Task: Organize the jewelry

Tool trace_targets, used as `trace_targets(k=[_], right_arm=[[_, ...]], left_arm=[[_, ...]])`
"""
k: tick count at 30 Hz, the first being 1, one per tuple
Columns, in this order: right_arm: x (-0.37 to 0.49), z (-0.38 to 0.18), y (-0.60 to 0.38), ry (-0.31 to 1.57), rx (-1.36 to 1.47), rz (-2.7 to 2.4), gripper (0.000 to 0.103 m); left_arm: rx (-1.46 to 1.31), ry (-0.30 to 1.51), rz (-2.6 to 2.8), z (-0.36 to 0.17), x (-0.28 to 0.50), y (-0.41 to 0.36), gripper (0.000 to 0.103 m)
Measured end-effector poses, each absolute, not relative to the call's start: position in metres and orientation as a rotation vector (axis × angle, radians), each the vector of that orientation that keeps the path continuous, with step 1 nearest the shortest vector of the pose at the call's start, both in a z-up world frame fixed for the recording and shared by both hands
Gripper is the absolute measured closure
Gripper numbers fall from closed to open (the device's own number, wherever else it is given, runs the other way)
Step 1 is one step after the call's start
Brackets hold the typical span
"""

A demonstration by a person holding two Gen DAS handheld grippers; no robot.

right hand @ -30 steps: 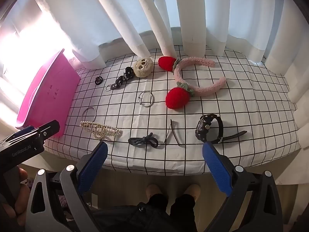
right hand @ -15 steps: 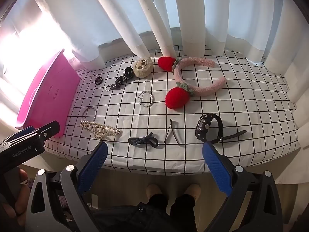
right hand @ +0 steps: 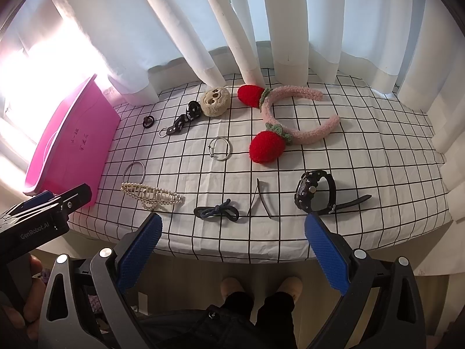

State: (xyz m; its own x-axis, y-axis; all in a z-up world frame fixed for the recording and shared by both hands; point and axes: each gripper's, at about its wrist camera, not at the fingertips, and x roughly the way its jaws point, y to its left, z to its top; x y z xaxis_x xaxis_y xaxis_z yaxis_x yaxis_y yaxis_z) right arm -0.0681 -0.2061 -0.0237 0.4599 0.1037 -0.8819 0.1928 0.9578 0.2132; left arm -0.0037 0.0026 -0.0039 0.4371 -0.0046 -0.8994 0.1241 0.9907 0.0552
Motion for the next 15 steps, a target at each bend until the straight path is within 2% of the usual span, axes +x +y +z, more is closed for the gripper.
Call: trace_targets(k=[15], right_arm=[[-0.0671, -0.0230, -0.2025, 1.094, 0.293, -0.053, 0.009]], left_arm=[[0.118, 1.113, -0.078, -0.0028, -0.0021, 0.0051, 0.006]])
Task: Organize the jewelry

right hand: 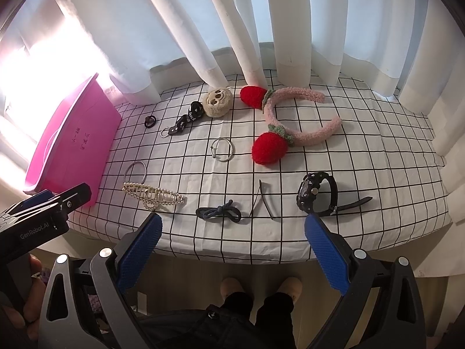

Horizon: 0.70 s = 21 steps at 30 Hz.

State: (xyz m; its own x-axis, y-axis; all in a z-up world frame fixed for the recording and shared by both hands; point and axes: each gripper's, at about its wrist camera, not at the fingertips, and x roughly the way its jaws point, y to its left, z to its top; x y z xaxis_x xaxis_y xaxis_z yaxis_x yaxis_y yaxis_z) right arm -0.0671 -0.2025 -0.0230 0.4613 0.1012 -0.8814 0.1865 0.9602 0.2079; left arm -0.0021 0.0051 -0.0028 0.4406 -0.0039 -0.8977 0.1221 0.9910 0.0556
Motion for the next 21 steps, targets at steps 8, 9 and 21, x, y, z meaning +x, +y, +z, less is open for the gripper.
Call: trace_targets(k=[8, 9, 21], right_arm=[[-0.068, -0.023, -0.200, 1.092, 0.295, -0.058, 0.009], [-0.069, -0.023, -0.200, 1.092, 0.296, -0.059, 0.009], [-0.089, -0.041, -0.214, 1.085, 0.366, -0.127, 0.009]], left_arm=[[0.116, 1.114, -0.081, -0.002, -0.001, 0.007, 0.006], [0.116, 1.115, -0.082, -0.002, -0.001, 0.007, 0.006], [0.107, 1.154, -0.118, -0.027, 0.002, 0.019, 0.006]])
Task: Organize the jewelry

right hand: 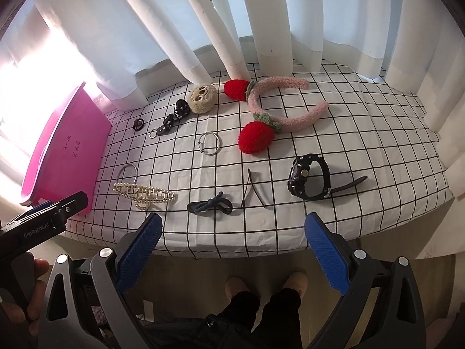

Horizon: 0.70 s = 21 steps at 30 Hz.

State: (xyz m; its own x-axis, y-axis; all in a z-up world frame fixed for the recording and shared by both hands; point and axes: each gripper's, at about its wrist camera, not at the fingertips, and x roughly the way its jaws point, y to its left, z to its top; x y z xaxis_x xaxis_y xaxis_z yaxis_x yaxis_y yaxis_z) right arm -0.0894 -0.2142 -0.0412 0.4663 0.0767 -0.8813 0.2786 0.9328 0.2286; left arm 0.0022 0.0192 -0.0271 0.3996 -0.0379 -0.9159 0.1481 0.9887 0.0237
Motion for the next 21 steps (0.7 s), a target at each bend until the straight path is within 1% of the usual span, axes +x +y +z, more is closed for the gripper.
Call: trace_targets(k=[10, 16, 21], right_arm=[[-0.120, -0.089, -0.234, 1.088, 0.402, -0.239, 0.009], [-0.127, -0.111, -0.261, 1.104, 0.411, -0.303, 0.009], [-0.122, -0.120, -0.282, 1.068, 0.370, -0.322, 0.009]], left_arm=[[0.042, 1.229, -0.082, -0.094, 0.004, 0.053, 0.006], [0.037, 1.197, -0.082, -0.111, 0.002, 0.049, 0.006], [-0.004, 1.158, -0.076, -0.123, 0.006, 0.037, 0.006]])
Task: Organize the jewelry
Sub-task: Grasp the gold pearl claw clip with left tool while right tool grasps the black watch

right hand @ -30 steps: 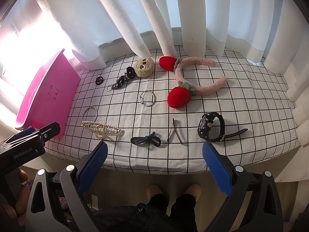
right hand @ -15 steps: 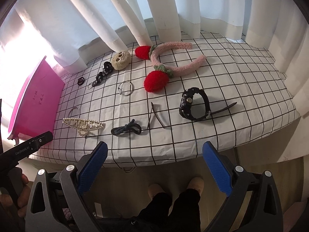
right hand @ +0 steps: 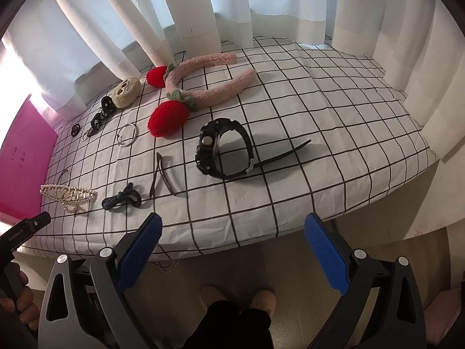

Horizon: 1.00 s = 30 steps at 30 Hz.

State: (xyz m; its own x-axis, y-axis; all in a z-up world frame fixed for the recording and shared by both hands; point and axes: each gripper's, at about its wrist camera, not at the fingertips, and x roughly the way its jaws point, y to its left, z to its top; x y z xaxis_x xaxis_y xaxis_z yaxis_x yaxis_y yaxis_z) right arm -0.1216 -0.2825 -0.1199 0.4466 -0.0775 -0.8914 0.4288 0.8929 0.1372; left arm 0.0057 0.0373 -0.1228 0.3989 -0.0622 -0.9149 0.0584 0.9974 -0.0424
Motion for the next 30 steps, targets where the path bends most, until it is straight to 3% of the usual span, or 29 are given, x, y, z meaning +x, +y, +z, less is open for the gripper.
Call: trace_targets(k=[14, 30], right_arm=[[-0.071, -0.162, -0.308, 0.970, 0.262, -0.231, 0.009], [-0.042, -0.187, -0.295, 0.998, 0.069, -0.209, 0.009]], left_arm=[[-0.045, 1.066, -0.019, -0.162, 0.009, 0.010, 0.006], [-0.045, 1.020, -0.015, -0.179, 0.024, -0.003, 0.006]])
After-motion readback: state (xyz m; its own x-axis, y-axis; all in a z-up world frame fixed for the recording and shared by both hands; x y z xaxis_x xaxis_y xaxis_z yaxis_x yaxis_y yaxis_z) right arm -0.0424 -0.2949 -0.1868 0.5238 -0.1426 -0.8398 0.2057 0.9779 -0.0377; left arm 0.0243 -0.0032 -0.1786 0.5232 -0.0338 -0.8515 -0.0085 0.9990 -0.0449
